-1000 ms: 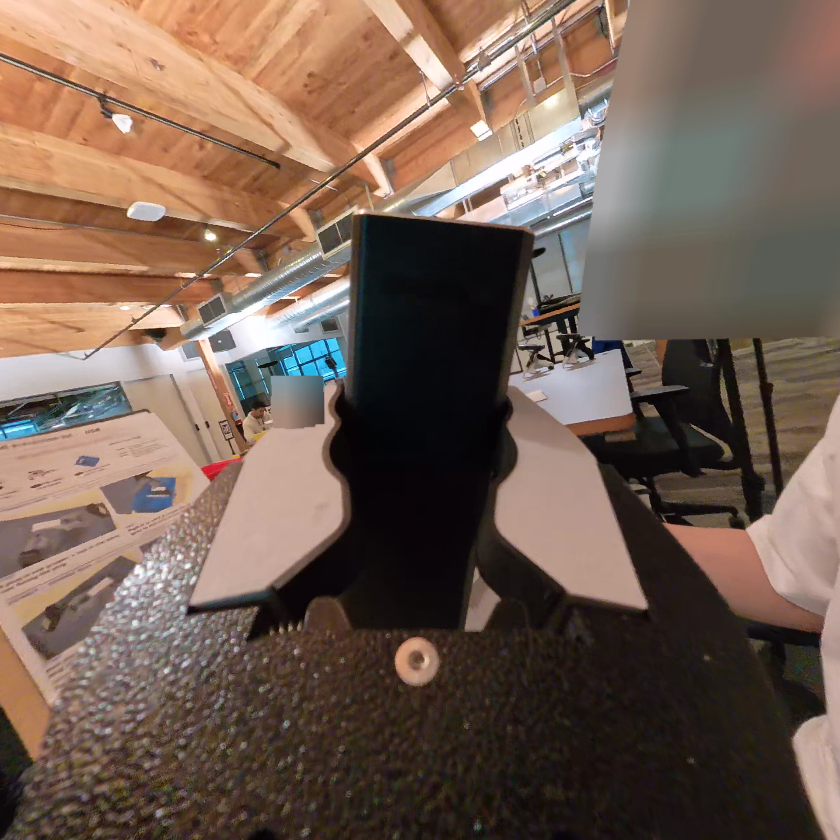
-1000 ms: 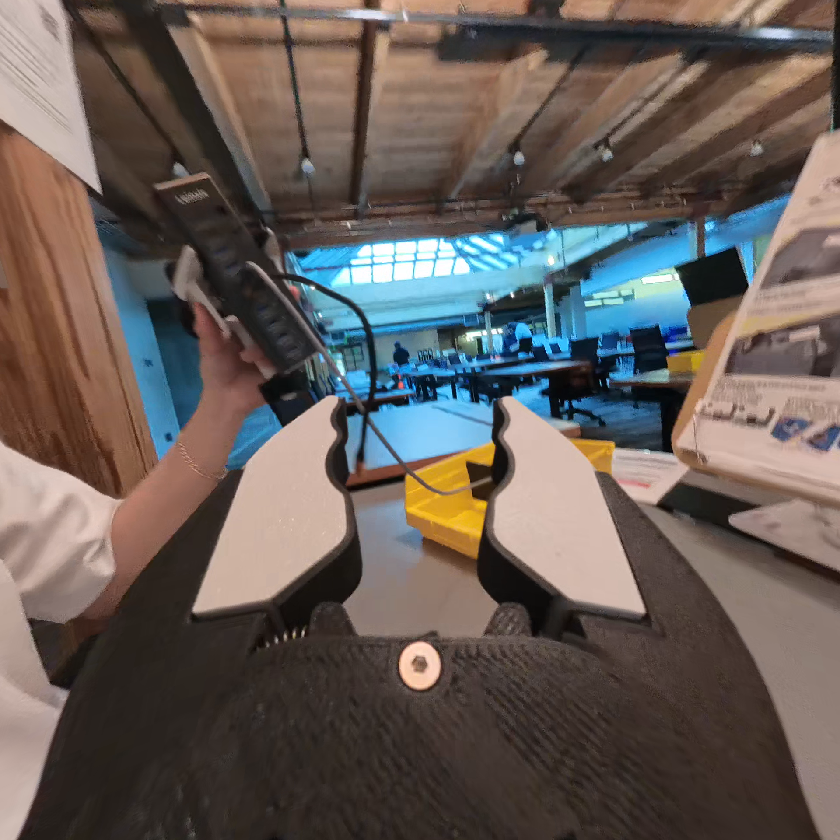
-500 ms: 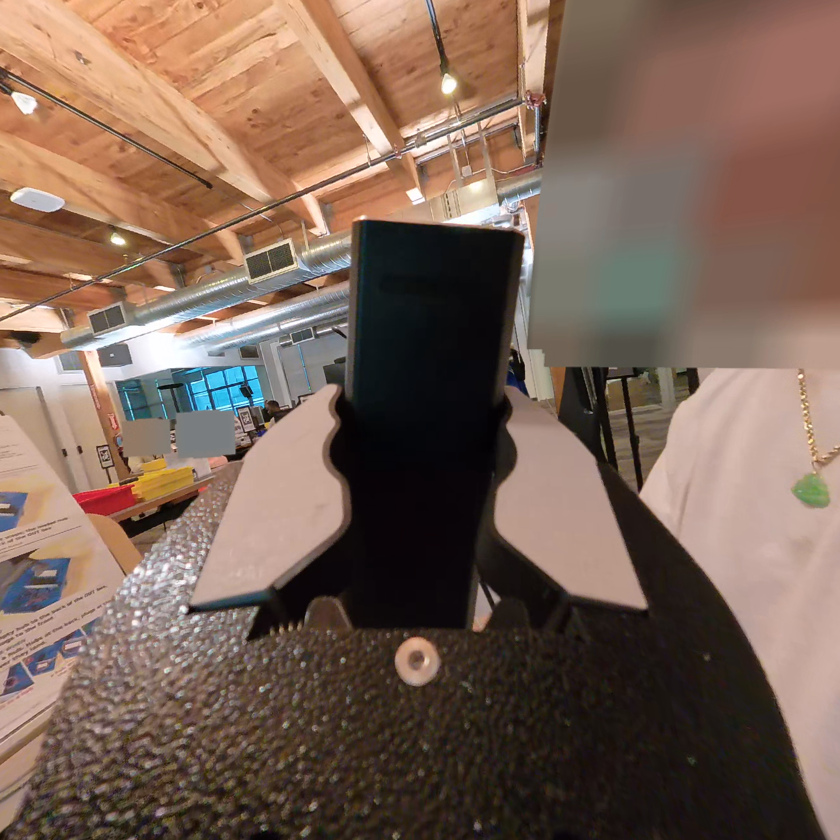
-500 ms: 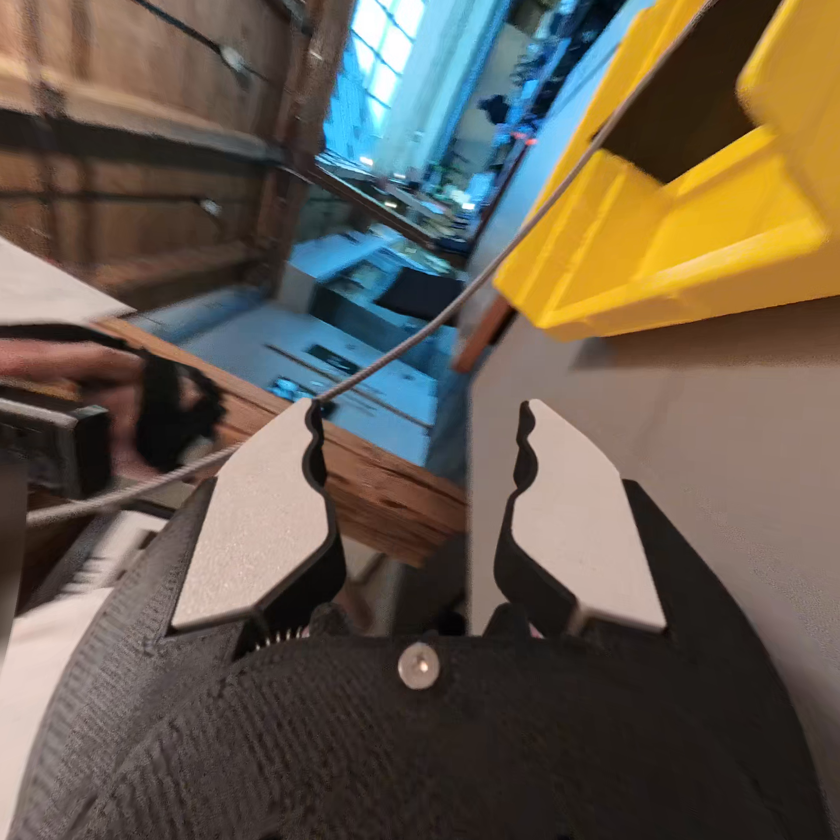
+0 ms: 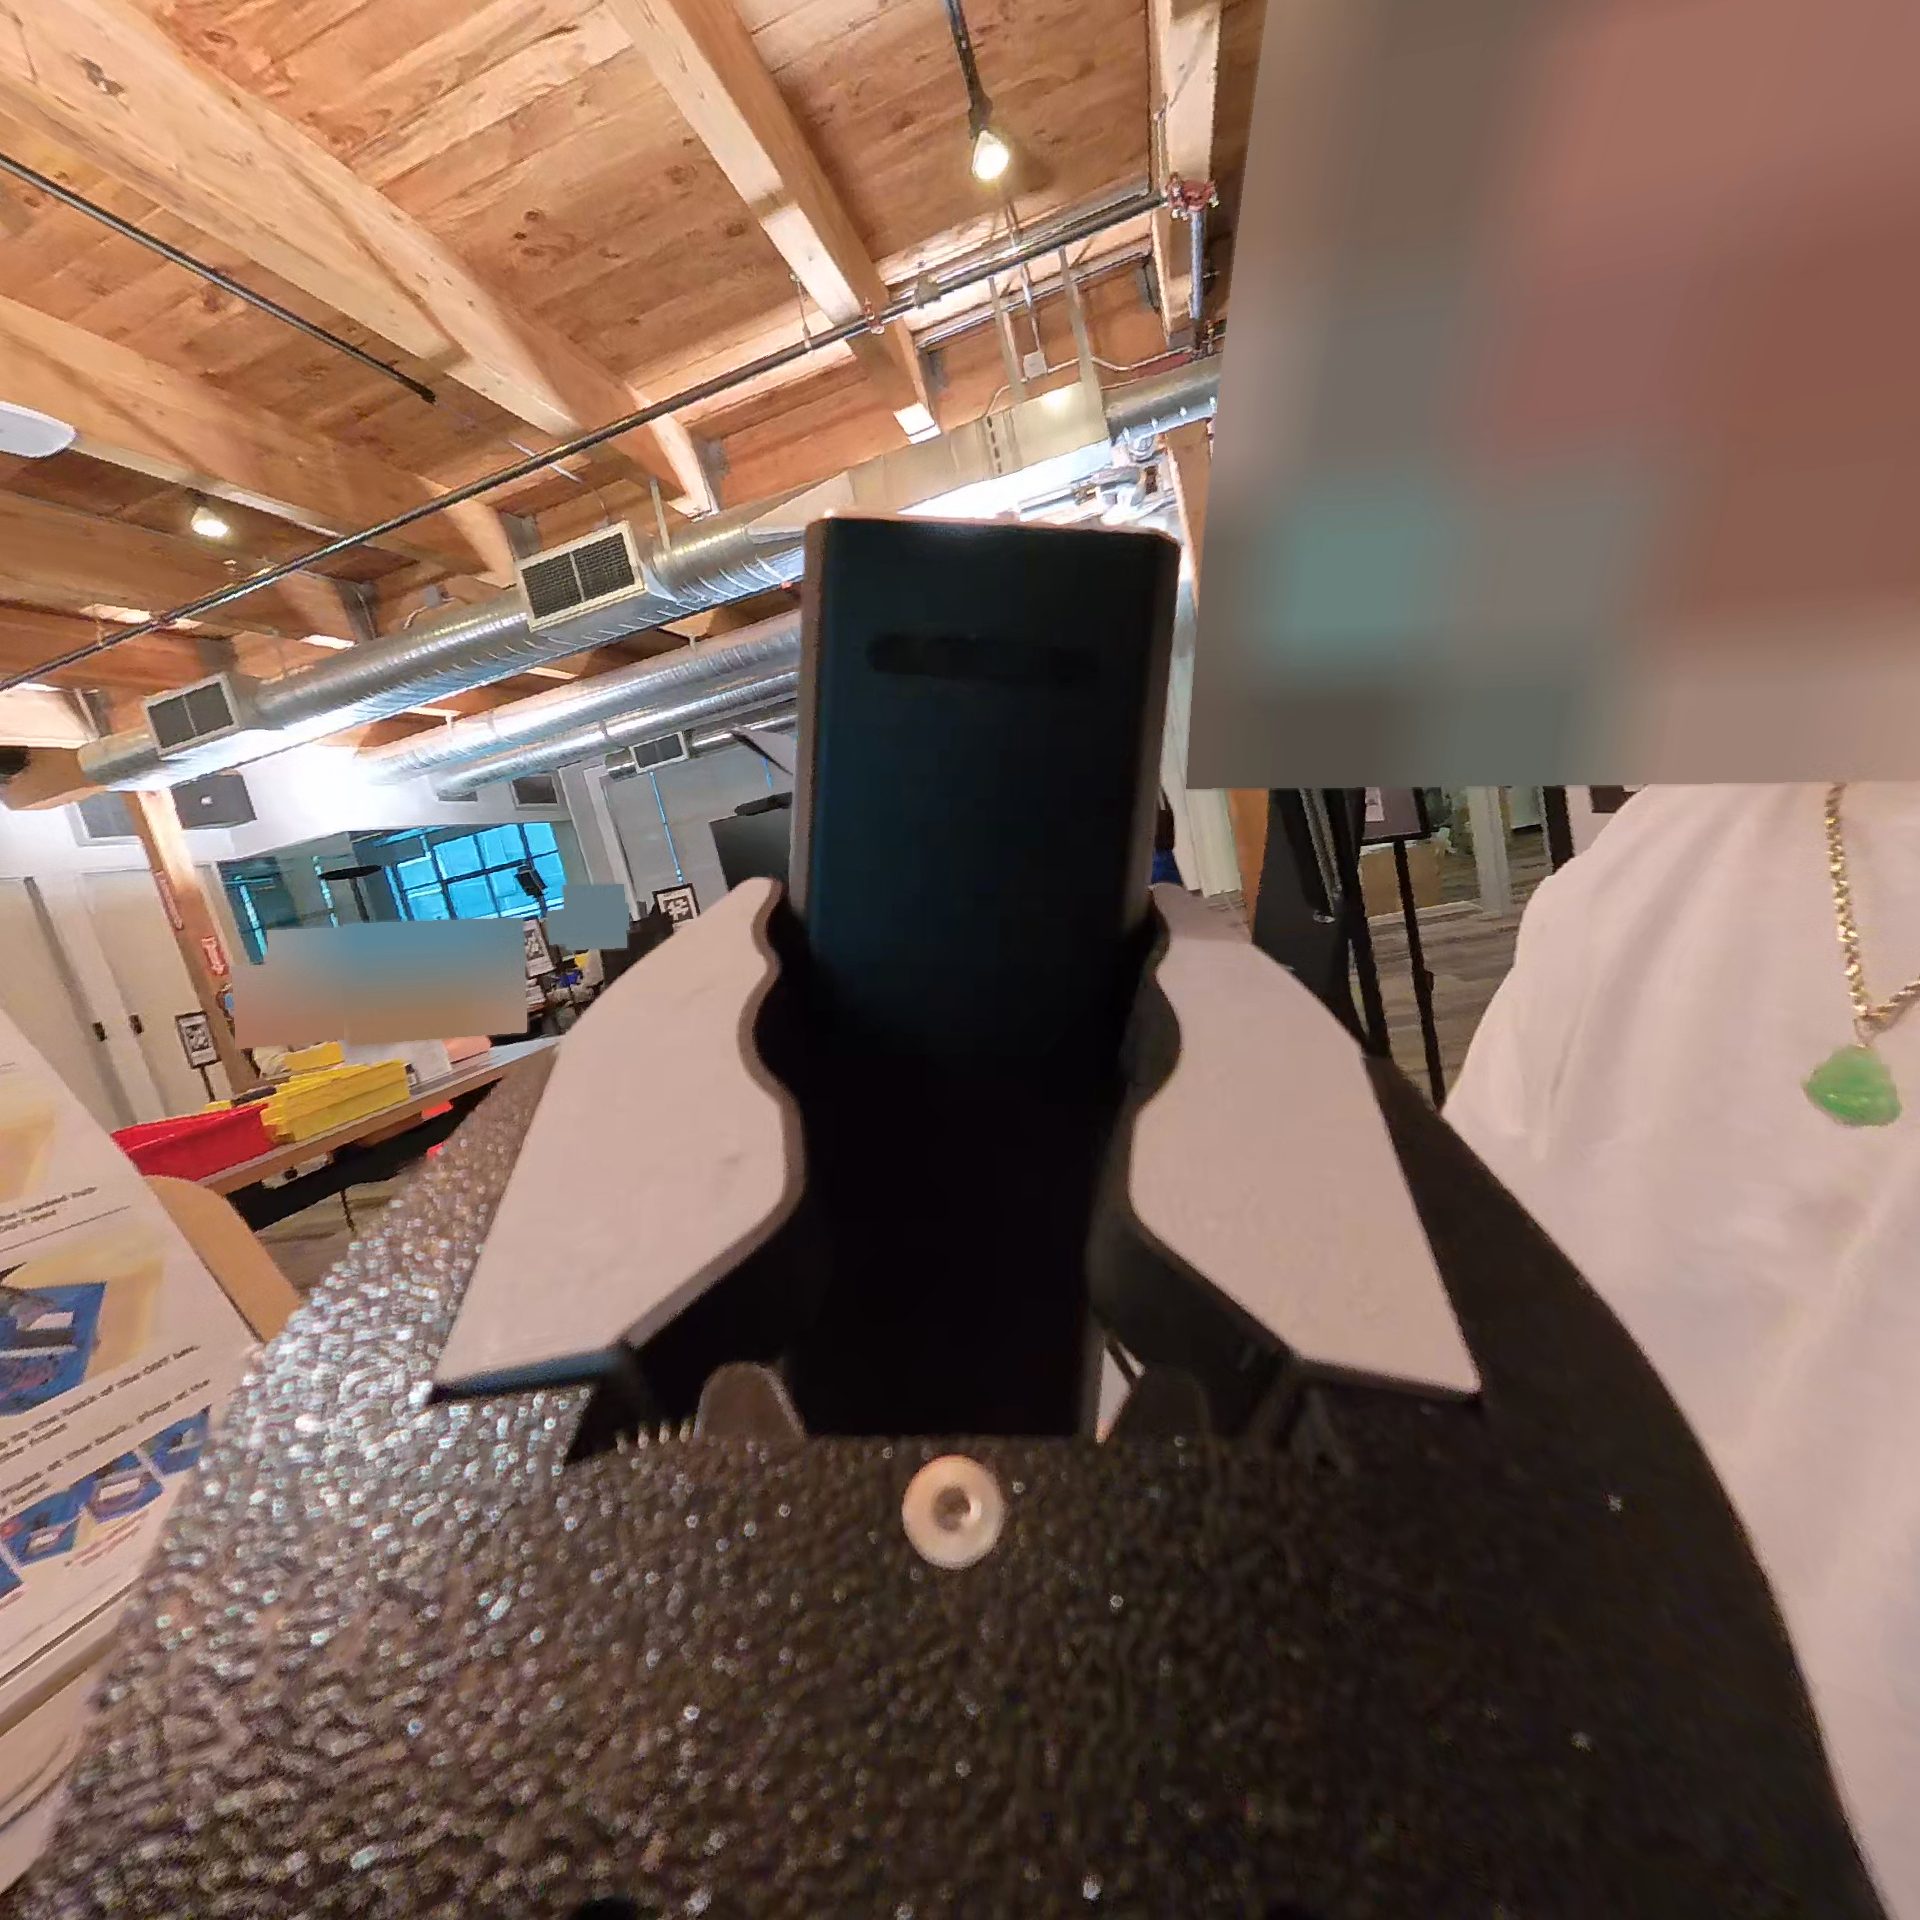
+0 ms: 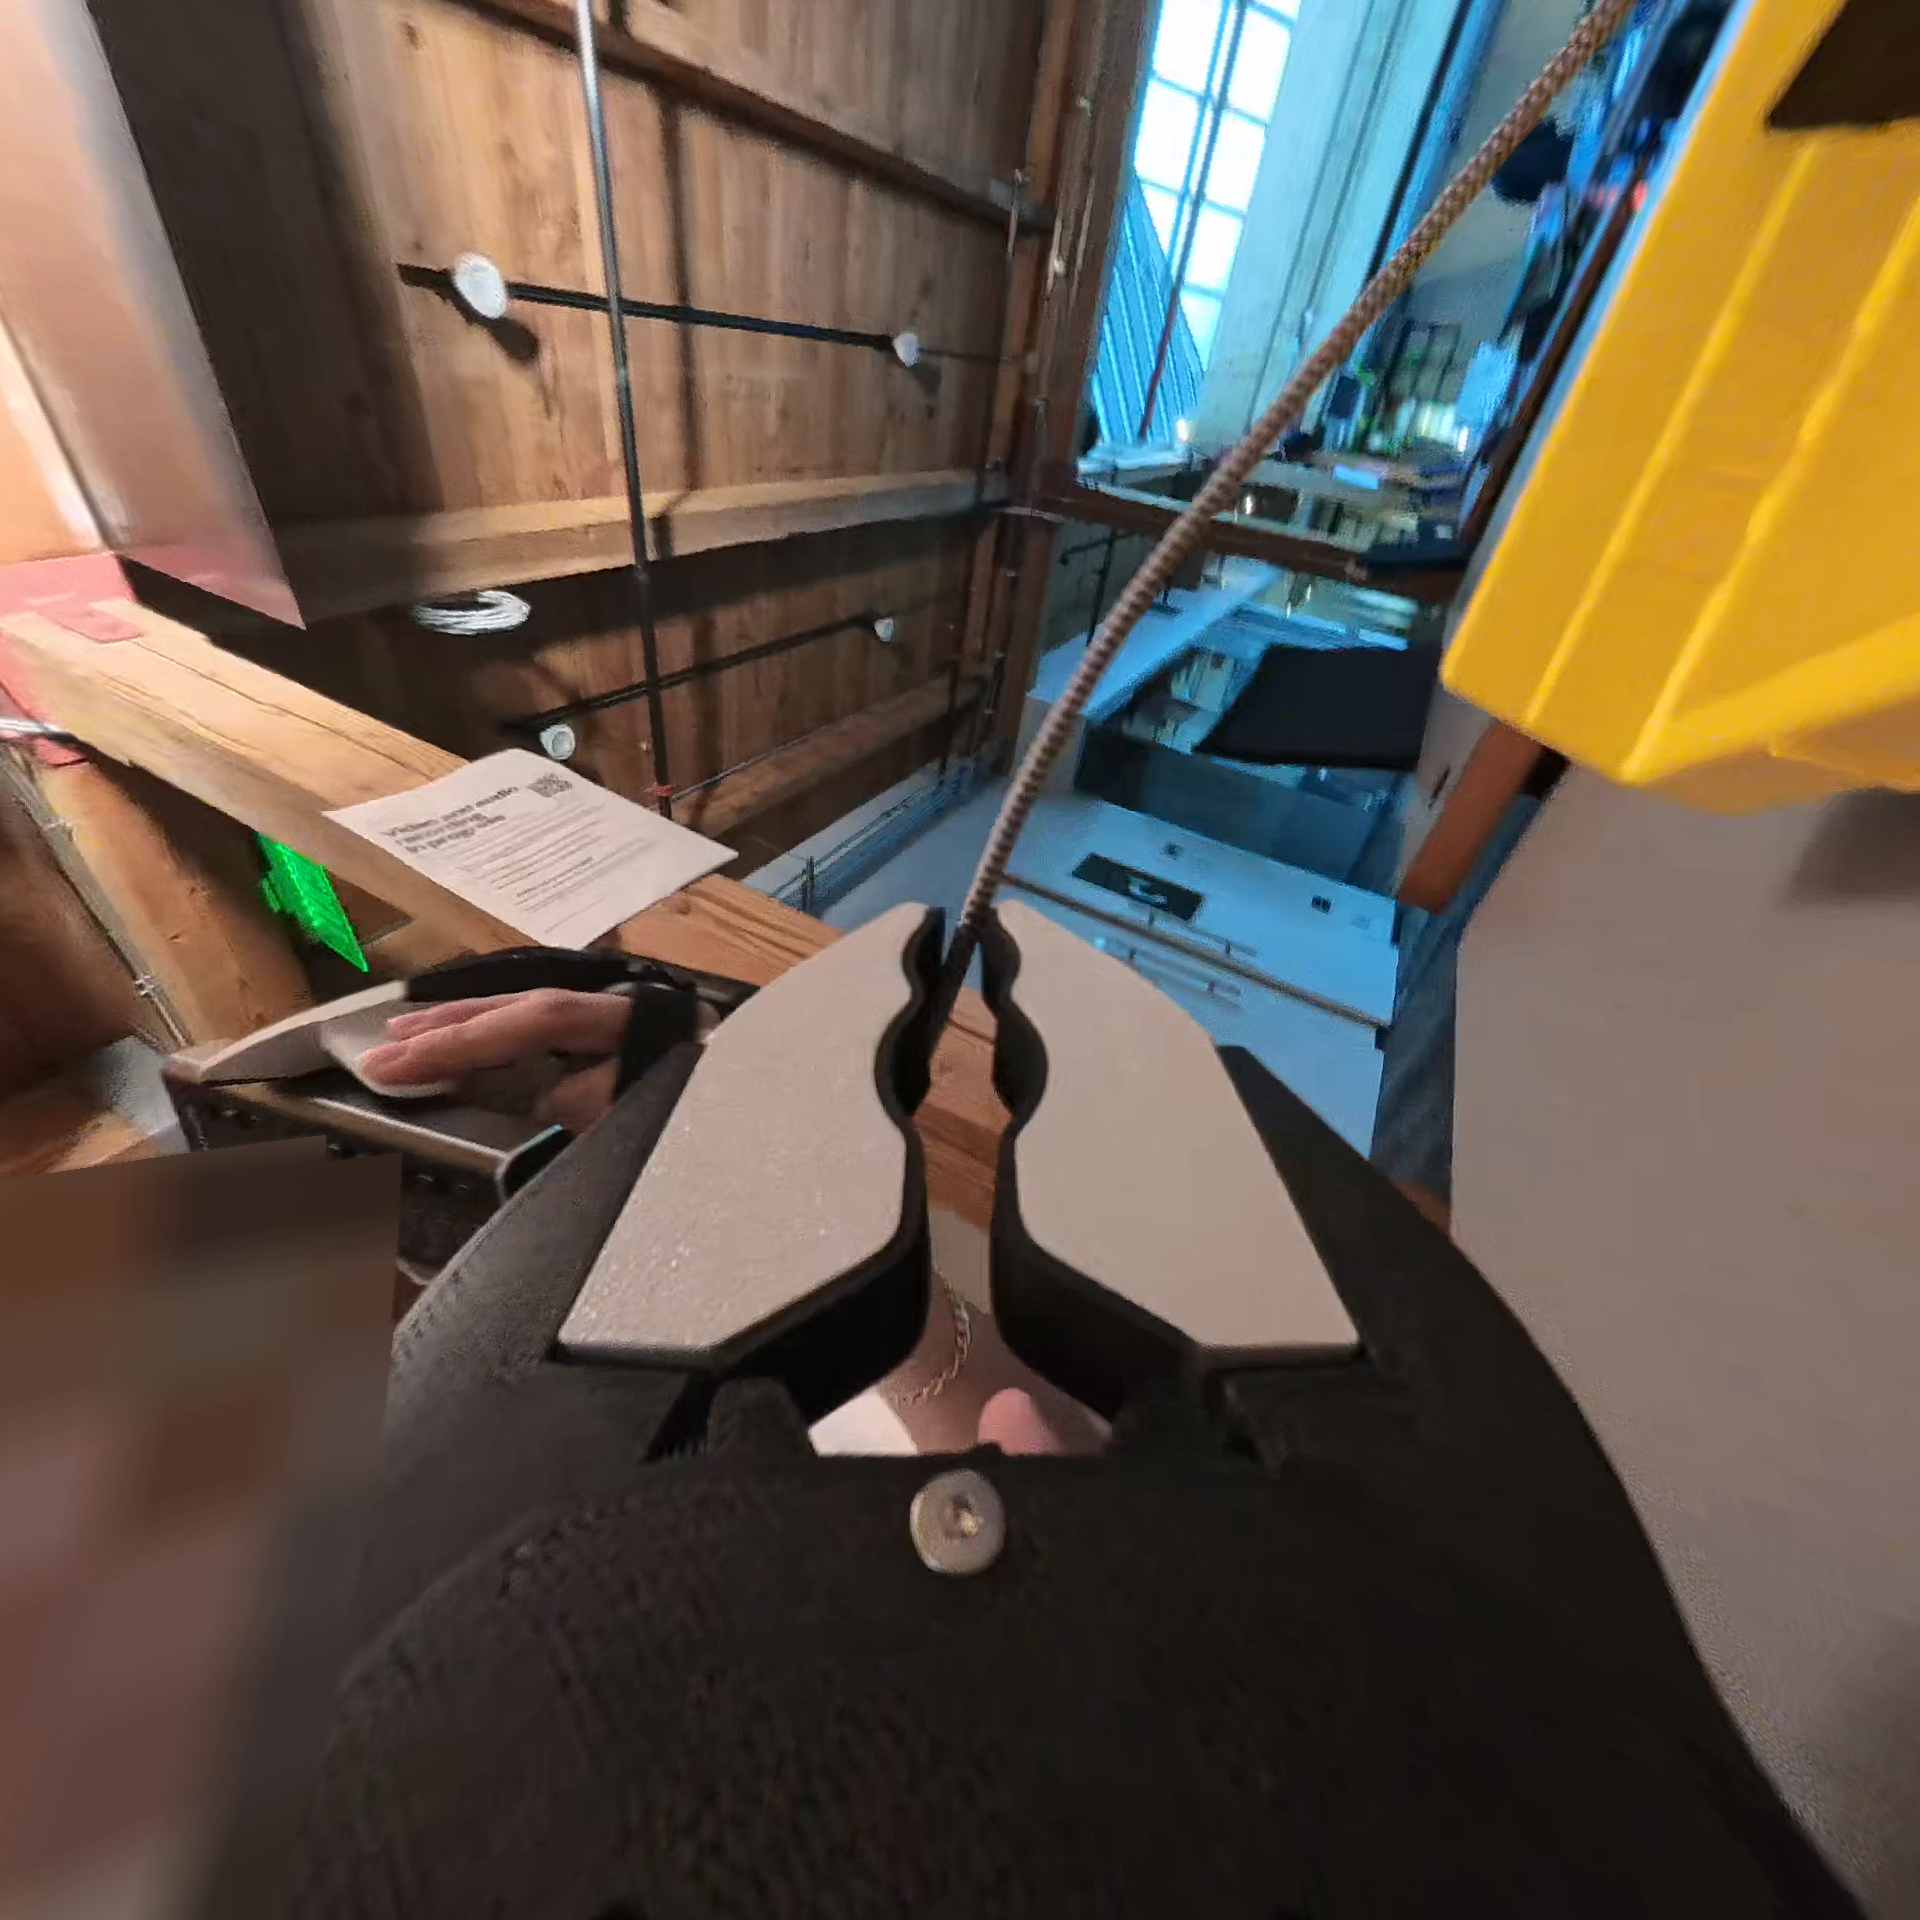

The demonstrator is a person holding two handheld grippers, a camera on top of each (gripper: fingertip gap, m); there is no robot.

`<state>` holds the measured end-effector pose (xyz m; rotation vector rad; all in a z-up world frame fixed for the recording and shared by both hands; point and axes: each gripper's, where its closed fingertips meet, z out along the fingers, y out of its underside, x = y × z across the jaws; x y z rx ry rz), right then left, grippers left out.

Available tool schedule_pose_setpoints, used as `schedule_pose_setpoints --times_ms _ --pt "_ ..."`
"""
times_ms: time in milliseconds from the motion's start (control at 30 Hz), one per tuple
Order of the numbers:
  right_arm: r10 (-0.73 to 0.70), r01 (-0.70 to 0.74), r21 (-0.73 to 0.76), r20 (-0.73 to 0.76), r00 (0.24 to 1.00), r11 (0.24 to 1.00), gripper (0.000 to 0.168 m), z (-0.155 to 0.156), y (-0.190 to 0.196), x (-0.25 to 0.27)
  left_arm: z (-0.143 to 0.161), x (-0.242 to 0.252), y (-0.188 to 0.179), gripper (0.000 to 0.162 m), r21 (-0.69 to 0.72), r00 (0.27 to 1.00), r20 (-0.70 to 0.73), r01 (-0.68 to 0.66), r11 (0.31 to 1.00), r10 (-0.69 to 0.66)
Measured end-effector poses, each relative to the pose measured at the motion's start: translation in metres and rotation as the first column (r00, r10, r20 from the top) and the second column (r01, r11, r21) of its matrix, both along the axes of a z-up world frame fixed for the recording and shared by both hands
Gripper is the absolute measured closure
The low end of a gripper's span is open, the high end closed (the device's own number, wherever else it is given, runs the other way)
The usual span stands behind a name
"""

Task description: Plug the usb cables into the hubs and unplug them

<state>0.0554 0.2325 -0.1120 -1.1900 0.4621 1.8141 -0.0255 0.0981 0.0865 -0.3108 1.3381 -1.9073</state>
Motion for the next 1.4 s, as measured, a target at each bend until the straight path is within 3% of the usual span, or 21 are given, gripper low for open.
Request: schedule_pose_setpoints --times_ms 167,267,400,467,533,600,667,733,800,933,1033,1100,1167,1267,1333,1400 --pt "-0.208 0.148 0.208 0.306 0.929 0.967 0.165 0.048 -0.016 0.024 -0.015 0.002 0.012 0.102 0.037 0.993 -0.046 -0.111 0.993 0.113" --pt "-0.355 0.187 0.356 0.499 0.79 0.916 0.165 0.101 -0.023 0.05 -0.028 0.004 0.02 0.102 0.032 0.985 -0.079 -0.152 0.988 0.154" --pt "-0.565 0.043 0.594 0.737 0.371 0.803 0.165 0.184 -0.042 0.05 -0.038 0.009 0.034 0.102 -0.041 0.975 -0.077 -0.21 0.977 0.206" --pt "-0.697 -0.031 0.707 0.704 0.136 0.707 0.165 0.228 -0.059 0.044 -0.041 0.012 0.042 0.099 -0.074 0.969 -0.076 -0.239 0.968 0.234" --pt "-0.818 -0.07 0.815 0.573 -0.053 0.576 0.164 0.27 -0.088 0.035 -0.041 0.014 0.045 0.102 -0.107 0.969 -0.068 -0.242 0.964 0.236" --pt "-0.825 0.045 0.867 0.487 -0.287 0.497 0.165 0.293 -0.111 0.049 -0.04 0.015 0.043 0.099 -0.134 0.976 -0.058 -0.218 0.967 0.212" --pt "-0.729 0.155 0.85 0.515 -0.451 0.504 0.165 0.286 -0.126 0.073 -0.039 0.017 0.042 0.099 -0.151 0.981 -0.054 -0.19 0.97 0.184" --pt "-0.648 0.256 0.772 0.63 -0.427 0.582 0.165 0.256 -0.13 0.091 -0.039 0.022 0.04 0.099 -0.158 0.983 -0.064 -0.178 0.971 0.169" --pt "-0.599 0.327 0.676 0.736 -0.315 0.66 0.165 0.217 -0.129 0.107 -0.04 0.028 0.039 0.1 -0.151 0.982 -0.076 -0.182 0.972 0.172" --pt "-0.273 0.341 0.292 0.956 -0.103 0.893 0.164 0.094 -0.123 0.133 -0.04 0.033 0.034 0.099 -0.151 0.985 -0.076 -0.165 0.975 0.155" --pt "-0.04 0.274 0.022 0.998 0.058 0.961 0.157 0.015 -0.126 0.133 -0.042 0.039 0.033 0.099 -0.179 0.99 -0.072 -0.131 0.975 0.119" --pt "0.129 0.205 -0.149 0.986 0.109 0.967 0.137 -0.028 -0.136 0.125 -0.046 0.046 0.036 0.101 -0.216 0.992 -0.085 -0.108 0.97 0.091" --pt "0.32 0.183 -0.327 0.945 0.068 0.927 0.114 -0.062 -0.159 0.126 -0.053 0.057 0.04 0.101 -0.253 0.991 -0.112 -0.098 0.963 0.071" --pt "0.384 0.297 -0.329 0.911 -0.148 0.896 0.092 -0.079 -0.191 0.154 -0.067 0.072 0.046 0.099 -0.269 0.984 -0.169 -0.108 0.957 0.063" --pt "0.278 0.385 -0.161 0.922 -0.271 0.909 0.084 -0.067 -0.201 0.175 -0.079 0.08 0.048 0.099 -0.254 0.975 -0.212 -0.123 0.959 0.069" --pt "0.101 0.381 0.013 0.956 -0.276 0.925 0.082 -0.045 -0.204 0.168 -0.091 0.088 0.046 0.101 -0.219 0.965 -0.251 -0.133 0.967 0.076"
